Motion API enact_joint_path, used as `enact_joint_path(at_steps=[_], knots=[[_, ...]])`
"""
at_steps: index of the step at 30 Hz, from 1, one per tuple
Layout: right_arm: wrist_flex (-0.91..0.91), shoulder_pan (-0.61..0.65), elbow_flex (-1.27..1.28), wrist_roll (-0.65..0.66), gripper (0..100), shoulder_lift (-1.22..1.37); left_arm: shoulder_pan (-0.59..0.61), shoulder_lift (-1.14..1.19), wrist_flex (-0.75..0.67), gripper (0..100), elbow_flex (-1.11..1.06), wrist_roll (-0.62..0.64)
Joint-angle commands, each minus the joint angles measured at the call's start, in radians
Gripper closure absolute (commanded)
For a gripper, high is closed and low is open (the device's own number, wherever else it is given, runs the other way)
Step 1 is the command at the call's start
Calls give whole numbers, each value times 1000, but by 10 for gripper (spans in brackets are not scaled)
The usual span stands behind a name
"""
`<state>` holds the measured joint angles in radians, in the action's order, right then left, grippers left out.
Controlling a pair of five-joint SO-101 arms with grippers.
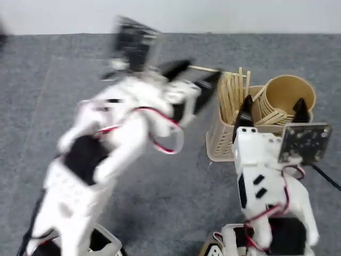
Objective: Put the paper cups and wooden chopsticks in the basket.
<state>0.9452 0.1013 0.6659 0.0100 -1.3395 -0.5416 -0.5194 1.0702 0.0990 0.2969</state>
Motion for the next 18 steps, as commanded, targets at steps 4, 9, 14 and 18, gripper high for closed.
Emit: enact_joint_path(at_steps=[4, 9, 14, 18], knots=[[189, 189, -98, 160, 890, 2, 160, -206, 149, 972, 56, -89], [306, 277, -95, 239, 986, 2, 255, -322, 288, 987, -8, -216], [367, 343, -46, 244, 991, 2, 408, -471, 284, 988, -229, -222], [358, 346, 49, 244, 990, 2, 463, -626, 199, 988, -498, -252]])
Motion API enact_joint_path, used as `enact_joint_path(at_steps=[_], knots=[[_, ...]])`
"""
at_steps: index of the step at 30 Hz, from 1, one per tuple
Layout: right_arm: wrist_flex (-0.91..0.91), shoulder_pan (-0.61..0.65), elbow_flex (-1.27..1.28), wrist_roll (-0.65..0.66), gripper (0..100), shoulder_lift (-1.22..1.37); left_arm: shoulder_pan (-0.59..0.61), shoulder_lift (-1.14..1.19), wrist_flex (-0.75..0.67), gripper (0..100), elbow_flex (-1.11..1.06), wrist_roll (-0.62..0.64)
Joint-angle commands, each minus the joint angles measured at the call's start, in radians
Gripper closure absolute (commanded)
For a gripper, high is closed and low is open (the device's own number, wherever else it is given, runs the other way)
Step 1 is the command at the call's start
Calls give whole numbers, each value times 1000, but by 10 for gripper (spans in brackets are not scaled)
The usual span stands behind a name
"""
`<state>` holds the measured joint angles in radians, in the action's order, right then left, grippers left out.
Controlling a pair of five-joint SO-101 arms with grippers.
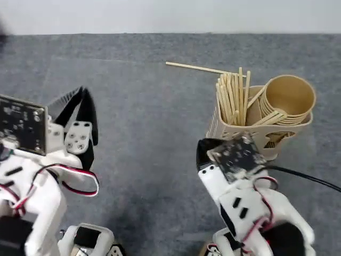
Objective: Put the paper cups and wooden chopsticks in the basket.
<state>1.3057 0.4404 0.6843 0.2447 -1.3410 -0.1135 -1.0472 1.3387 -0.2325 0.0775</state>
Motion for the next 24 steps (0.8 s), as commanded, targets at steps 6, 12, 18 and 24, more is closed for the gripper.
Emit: enact_joint_path(at_steps=[6, 12, 18, 24], knots=[[-136, 8, 121, 11, 990, 16, 61, -358, -233, 988, -544, -86], [-196, 47, 137, 95, 990, 70, 130, -450, -282, 988, -740, -86], [-228, 101, 138, 92, 990, 168, 146, -456, -324, 988, -849, -86], [-355, 104, 140, 95, 990, 289, 144, -456, -353, 987, -957, -81]])
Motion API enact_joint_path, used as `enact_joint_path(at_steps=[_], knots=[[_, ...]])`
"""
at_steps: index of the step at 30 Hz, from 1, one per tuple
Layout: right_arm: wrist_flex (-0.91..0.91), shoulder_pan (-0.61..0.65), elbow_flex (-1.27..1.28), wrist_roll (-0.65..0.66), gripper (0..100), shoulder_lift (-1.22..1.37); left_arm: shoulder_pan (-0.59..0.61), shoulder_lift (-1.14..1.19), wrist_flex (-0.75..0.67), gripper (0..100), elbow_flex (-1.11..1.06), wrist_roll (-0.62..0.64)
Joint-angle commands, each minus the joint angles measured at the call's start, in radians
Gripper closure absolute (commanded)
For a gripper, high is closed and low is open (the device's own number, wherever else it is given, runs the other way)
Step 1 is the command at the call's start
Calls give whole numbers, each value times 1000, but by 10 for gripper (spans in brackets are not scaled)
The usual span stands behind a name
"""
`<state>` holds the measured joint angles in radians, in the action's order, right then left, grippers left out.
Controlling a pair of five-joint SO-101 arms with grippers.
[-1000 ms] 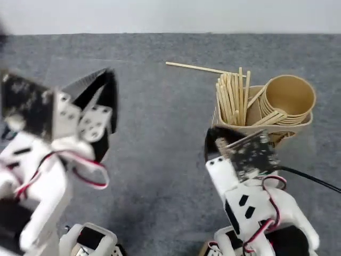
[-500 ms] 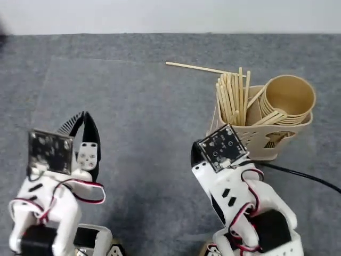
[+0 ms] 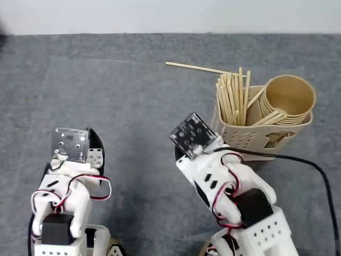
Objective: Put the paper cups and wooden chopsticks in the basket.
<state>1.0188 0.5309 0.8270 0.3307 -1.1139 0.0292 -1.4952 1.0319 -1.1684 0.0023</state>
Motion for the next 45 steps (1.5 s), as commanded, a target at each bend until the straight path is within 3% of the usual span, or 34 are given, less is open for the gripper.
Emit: enact_joint_path(at_steps=[1, 15, 20, 26, 32, 37, 41, 45], knots=[[-91, 24, -3, 9, 990, 96, 2, -8, -64, 987, -44, -6], [-202, 70, -121, 9, 990, 334, -9, -9, -284, 987, -314, -11], [-202, 77, -181, 9, 990, 352, -95, -9, -408, 957, -433, -11], [-191, 96, -158, 6, 990, 354, -153, -9, -454, 893, -521, -11], [-216, 97, -20, 0, 989, 341, -150, -3, -445, 886, -522, -6], [-242, 91, 104, 0, 989, 341, -157, -9, -325, 887, -522, -11], [-329, 90, 212, -8, 990, 341, -149, -8, -311, 889, -522, -5], [-456, 81, 313, -160, 991, 341, -149, -9, -233, 889, -522, -5]])
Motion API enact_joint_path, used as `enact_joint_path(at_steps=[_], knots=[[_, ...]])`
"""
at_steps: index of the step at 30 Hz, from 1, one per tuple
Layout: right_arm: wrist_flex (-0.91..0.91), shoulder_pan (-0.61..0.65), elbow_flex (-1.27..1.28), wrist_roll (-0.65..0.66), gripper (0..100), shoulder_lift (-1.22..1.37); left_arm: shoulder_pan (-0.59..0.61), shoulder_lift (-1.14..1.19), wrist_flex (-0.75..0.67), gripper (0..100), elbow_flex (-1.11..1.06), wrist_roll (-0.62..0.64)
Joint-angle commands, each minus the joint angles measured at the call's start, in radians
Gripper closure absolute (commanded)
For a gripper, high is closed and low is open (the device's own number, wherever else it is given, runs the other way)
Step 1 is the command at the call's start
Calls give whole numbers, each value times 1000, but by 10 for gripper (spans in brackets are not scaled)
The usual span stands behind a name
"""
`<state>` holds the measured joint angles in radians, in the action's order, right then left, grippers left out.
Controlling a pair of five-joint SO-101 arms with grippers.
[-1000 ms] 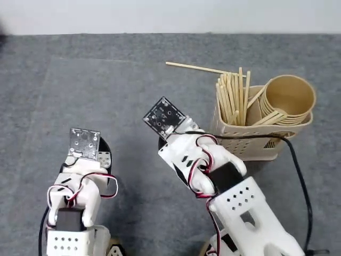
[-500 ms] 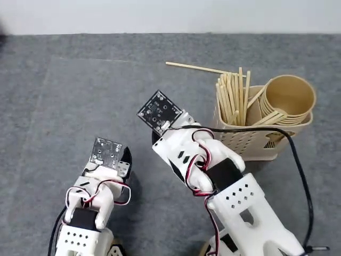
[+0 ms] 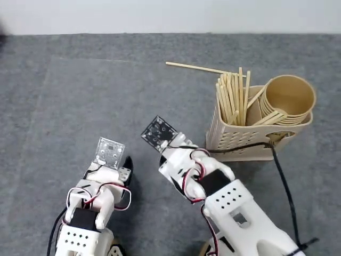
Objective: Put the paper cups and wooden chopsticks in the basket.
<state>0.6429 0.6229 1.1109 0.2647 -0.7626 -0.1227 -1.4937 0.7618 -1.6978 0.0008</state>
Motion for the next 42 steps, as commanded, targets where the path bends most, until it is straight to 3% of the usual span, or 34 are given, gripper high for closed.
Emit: enact_joint_path(at_steps=[1, 14, 19, 24, 29, 39, 42], knots=[[-107, -21, 46, -129, 991, -10, 3, -11, 40, 889, 7, -3], [-229, -97, 181, -276, 991, -13, 3, -11, 40, 888, 7, -3], [-364, -122, 339, -275, 991, -173, 3, -11, 40, 888, 7, -3], [-269, -186, 404, -305, 991, -386, 3, -11, 40, 888, 7, -3], [-142, -191, 408, -330, 991, -504, 3, -11, 40, 888, 7, -3], [-117, -185, 582, -328, 991, -673, 3, -11, 40, 888, 7, -3], [-16, -189, 580, -330, 991, -734, 3, -11, 40, 888, 7, -3]])
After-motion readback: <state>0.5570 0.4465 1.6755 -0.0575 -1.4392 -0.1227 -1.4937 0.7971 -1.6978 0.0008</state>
